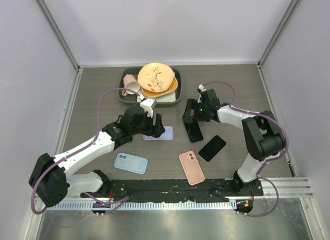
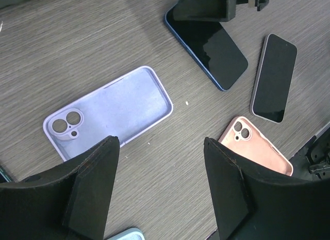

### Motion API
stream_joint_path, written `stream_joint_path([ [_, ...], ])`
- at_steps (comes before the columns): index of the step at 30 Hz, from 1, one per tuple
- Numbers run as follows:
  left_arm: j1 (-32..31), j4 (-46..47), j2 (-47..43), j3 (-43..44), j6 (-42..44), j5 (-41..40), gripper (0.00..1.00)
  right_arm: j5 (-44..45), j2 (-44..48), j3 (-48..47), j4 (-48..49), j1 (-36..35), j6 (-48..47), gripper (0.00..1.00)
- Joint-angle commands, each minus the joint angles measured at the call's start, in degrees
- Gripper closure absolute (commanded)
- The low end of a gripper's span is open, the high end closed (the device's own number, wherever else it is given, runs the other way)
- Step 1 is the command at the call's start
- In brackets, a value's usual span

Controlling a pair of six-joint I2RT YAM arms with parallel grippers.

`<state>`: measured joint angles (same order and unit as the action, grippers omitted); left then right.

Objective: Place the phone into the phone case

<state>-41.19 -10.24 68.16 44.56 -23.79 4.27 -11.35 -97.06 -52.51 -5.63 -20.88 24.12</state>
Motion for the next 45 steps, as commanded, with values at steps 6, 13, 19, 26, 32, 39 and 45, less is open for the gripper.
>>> stream_joint_path([
  [6,-0.1,-0.8,-3.1,-0.3,0.0,-3.0,0.29,0.8,-5.0,-6.5,-7.9,-9.3,-4.3,0.10],
  [13,-0.2,-0.2,-3.8,-0.7,0.6,-3.7,0.28,2.6,-1.1,-4.7,-6.2,-10.1,-3.6,0.09],
  [19,-0.2,0.0,-0.9,0.6,0.9,-3.1,0.26,8.1,5.3,-5.2,-4.8,-9.7,-1.9,0.06],
  [26,0.0,1.7,1.3,0.6,0.6,-3.1,0.25,6.3,22.1,5.5,-2.0,-2.8,3.6,0.04],
  [32,0.4,2.9,4.4,1.3,0.3,-1.4,0.25,0.6,35.8,16.2,-4.5,4.7,8.8,0.04],
  [39,0.8,3.7,7.6,2.9,0.2,0.8,0.25,-1.6,41.0,18.4,-8.4,7.1,8.8,0.04],
  [45,1.9,3.0,11.3,6.8,0.2,4.7,0.25,-5.0,39.1,19.5,-9.1,7.1,8.0,0.04],
])
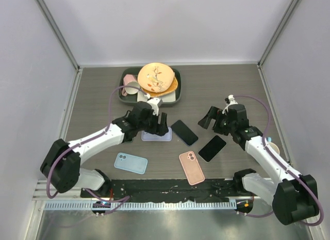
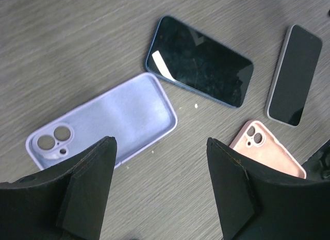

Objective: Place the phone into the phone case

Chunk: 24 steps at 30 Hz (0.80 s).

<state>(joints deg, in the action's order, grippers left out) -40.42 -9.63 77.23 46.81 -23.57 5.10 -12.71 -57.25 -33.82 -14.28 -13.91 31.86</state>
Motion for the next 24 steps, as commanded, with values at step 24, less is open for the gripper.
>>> stream_joint_path([
  [24,7.8,-3.5,34.8,27.5,-4.7,22.2,0.28,-4.3,-10.2,7.6,11.7,-10.1,8.7,0.05],
])
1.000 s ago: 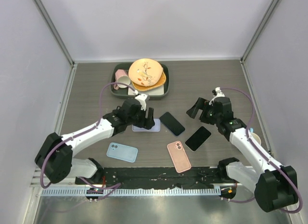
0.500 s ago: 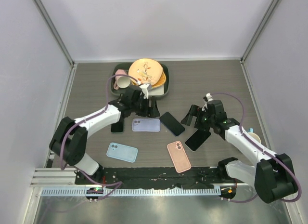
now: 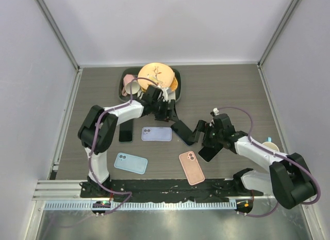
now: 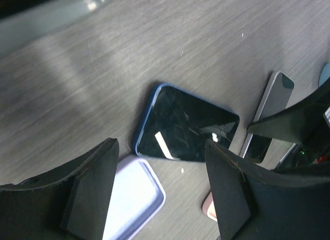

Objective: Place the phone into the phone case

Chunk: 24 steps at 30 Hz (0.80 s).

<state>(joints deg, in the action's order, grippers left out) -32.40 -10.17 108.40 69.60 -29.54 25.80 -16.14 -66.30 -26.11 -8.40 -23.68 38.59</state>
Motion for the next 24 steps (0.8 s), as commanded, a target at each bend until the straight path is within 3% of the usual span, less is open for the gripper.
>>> stream_joint_path([
  [1,-0.3,-5.8,4.8,7.1,2.2,1.6,0.29,-0.9,-1.5,-0.1,6.6,-0.2,2.2,0.05],
  [12,-1.3,-7.8,11.2,8.3,2.5,3.0,0.33,-2.2,-8.2,-1.3,14.1,-0.3,3.0,0.06],
  [24,-1.4,3.2,2.9,-3.9,-3.5,5.1,0.36,-3.8,-13.6,-13.2,16.1,6.0,-0.5,0.06],
])
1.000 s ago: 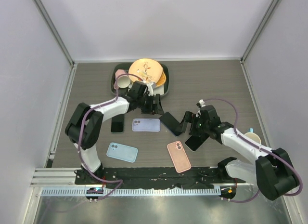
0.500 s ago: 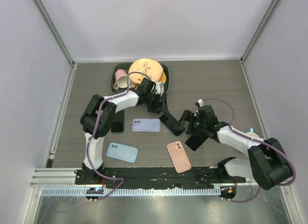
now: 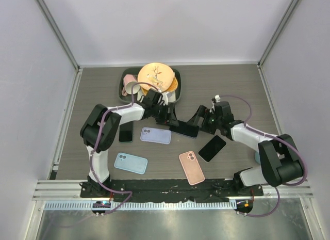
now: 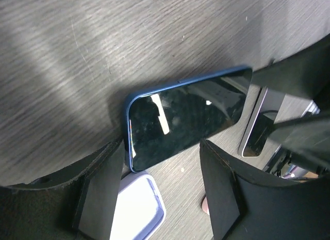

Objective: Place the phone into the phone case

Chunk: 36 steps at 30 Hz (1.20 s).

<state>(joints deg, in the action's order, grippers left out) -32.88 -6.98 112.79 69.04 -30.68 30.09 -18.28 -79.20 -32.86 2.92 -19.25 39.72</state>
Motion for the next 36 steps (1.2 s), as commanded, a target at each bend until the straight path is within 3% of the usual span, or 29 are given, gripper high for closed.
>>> stream_joint_path([
  [1,-1.0,0.1,-1.8,-3.5,-2.8,0.3,0.35,-1.7,-1.0,-8.1,4.6,1.6,-1.8,0.06],
  [8,1.5,-0.7,-2.8,-3.9,-5.1,-5.7,0.35,3.7,-1.4,-9.2,-2.4,1.7,-5.7,0.05],
  [16,4.3,-0.6,-4.7,-5.0,-4.1,-4.6,0.35,6.3,0.3,-5.0,-4.9,3.3,-7.7,0.05],
  [24,6.2,0.7,-3.7,-5.3,-5.3,-1.5,0.36,0.8,-2.7,-4.4,-3.2,5.3,-7.5,0.09],
  [31,6.1,4.5,-1.9,-6.5,-8.5,-0.9,0.39,-5.0,-7.5,-3.6,2.6,5.3,-5.0,0.23],
  [36,5.3,6.7,0.5,-6.2,-10.6,0.2,0.43,-7.4,-10.9,-2.8,6.7,5.4,-3.1,0.26],
])
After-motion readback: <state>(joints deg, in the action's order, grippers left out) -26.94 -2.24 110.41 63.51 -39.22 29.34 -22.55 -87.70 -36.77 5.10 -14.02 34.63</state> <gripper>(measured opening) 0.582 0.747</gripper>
